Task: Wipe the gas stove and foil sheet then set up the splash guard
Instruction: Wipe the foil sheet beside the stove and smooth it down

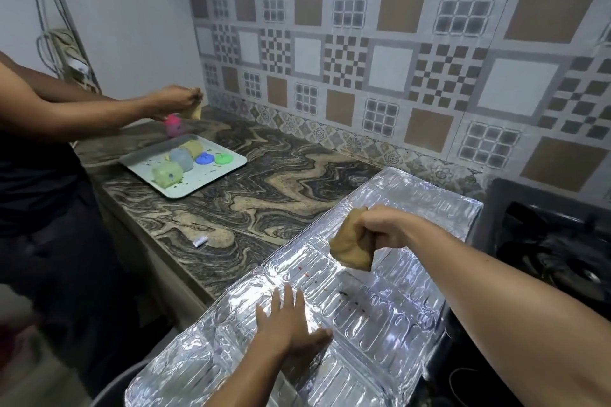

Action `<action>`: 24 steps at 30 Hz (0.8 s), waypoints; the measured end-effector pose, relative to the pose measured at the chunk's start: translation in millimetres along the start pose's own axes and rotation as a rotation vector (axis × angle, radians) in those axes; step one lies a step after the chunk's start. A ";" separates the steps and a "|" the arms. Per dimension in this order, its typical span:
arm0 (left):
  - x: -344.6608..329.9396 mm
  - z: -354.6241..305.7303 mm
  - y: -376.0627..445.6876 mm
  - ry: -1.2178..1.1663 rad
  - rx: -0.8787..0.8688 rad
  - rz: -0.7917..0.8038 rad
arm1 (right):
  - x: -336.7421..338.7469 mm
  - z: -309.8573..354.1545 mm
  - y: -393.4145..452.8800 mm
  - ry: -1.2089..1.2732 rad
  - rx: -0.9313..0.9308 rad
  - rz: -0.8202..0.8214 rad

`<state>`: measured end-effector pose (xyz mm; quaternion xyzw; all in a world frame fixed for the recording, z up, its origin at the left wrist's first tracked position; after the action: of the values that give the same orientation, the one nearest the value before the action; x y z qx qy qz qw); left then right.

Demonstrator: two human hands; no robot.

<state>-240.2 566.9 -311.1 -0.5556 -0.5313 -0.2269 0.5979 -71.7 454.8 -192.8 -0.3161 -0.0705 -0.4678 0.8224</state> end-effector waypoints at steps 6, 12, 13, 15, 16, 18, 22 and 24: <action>-1.9 -0.1 -0.5 0.003 -0.028 0.005 | -19.3 29.2 24.9 -0.349 0.179 -0.153; 2.2 -2.4 5.6 0.026 -0.008 0.030 | -83.1 20.0 26.2 -0.916 0.399 -0.186; 6.9 -3.9 8.2 0.020 -0.006 0.017 | -88.6 17.4 28.8 -0.989 0.425 -0.169; 16.3 -3.3 13.1 0.038 -0.003 0.002 | -90.9 23.8 27.8 -1.095 0.446 -0.135; 20.4 -1.8 14.4 0.037 0.002 -0.002 | -89.0 25.8 25.8 -1.159 0.434 -0.106; 23.6 -0.6 16.5 0.021 0.018 -0.015 | -83.2 18.5 17.3 -1.296 0.412 -0.017; 6.4 -4.9 -0.5 -0.017 -0.033 0.010 | -69.9 -35.7 -19.7 -1.639 0.193 0.160; -0.3 -6.7 -0.4 -0.027 -0.020 0.016 | -55.5 -51.1 -18.9 -1.666 0.062 0.146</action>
<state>-238.1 560.6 -310.0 -0.5688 -0.5326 -0.2198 0.5869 -126.9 458.2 -247.4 -0.5393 -0.6475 -0.0244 0.5378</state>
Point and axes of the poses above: each hand's wrist, its own y-axis towards the middle knuckle, its own x-axis out of the back of the hand, z = x × y, the point moved 9 cm from there along y, towards the middle knuckle, and after that the axes turned 4 degrees about -z, right-handed, at the moved point
